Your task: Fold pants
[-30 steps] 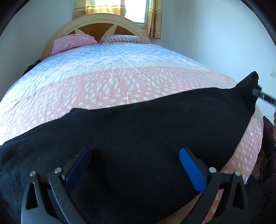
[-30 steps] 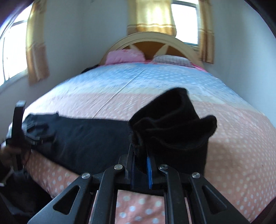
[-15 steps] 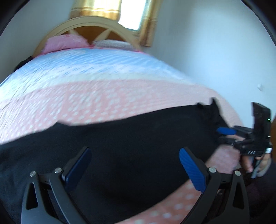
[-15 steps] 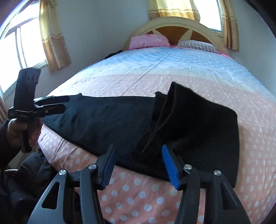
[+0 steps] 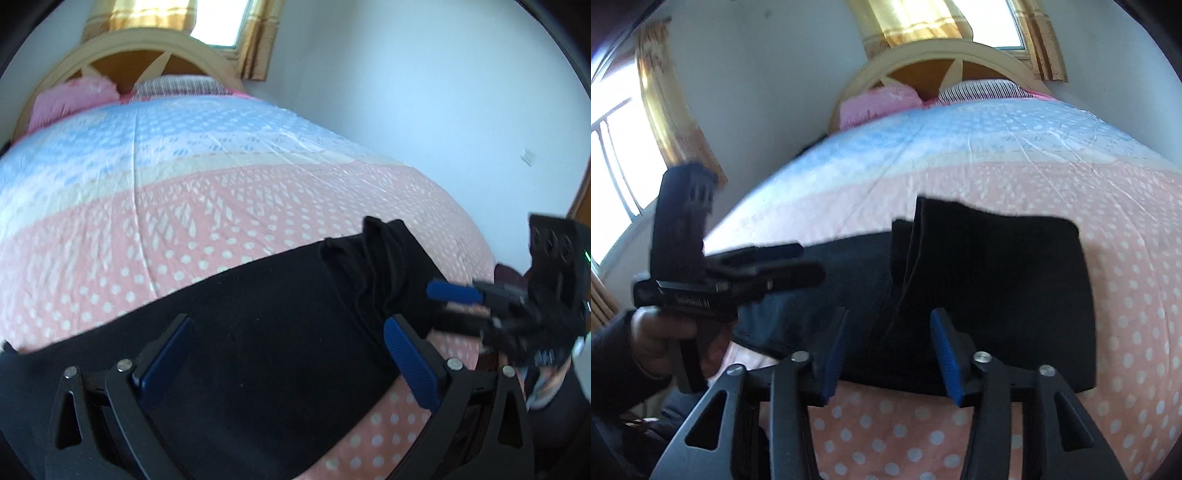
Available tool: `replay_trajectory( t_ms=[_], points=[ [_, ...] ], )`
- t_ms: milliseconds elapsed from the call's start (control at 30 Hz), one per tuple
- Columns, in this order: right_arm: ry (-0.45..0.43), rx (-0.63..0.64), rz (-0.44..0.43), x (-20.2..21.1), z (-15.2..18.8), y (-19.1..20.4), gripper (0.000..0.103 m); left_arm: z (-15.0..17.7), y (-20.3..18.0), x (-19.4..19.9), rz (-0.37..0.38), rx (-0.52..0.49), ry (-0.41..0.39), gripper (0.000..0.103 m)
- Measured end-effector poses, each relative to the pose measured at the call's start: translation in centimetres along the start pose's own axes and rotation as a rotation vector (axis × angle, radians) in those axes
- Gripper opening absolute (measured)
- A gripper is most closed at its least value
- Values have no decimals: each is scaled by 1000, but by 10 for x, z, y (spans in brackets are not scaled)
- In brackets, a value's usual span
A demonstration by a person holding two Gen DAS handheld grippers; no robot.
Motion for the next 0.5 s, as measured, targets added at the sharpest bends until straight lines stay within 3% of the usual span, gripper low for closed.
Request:
replay_trajectory(
  t_ms=[33, 100, 133, 167, 267, 400, 500],
  points=[
    [33, 17, 8, -10, 4, 5, 41, 0, 4, -3, -5, 15, 2, 103],
    [49, 60, 74, -15, 10, 10, 21, -3, 10, -9, -23, 41, 6, 103],
    [48, 71, 99, -14, 10, 11, 16, -4, 12, -11, -24, 53, 5, 103],
    [39, 54, 81, -9, 8, 10, 10, -5, 13, -12, -23, 63, 4, 103],
    [3, 47, 65, 5, 3, 11, 9, -4, 14, -13, -6, 84, 3, 103],
    [66, 105, 86, -12, 14, 16, 9, -3, 12, -12, 2, 73, 5, 103],
    [60, 151, 63, -9, 16, 18, 22, -6, 8, -15, 16, 74, 12, 103]
  ],
)
Point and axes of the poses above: each gripper's, at about its wrist camera, not at the fingertips, and x roughly against the way its jaws point, y to its left, z to its underside, the point moved 2 cm from there along -x, roughly the way its jaws point, and after that the axes turned 4 degrees about x, right-handed, at the moved point
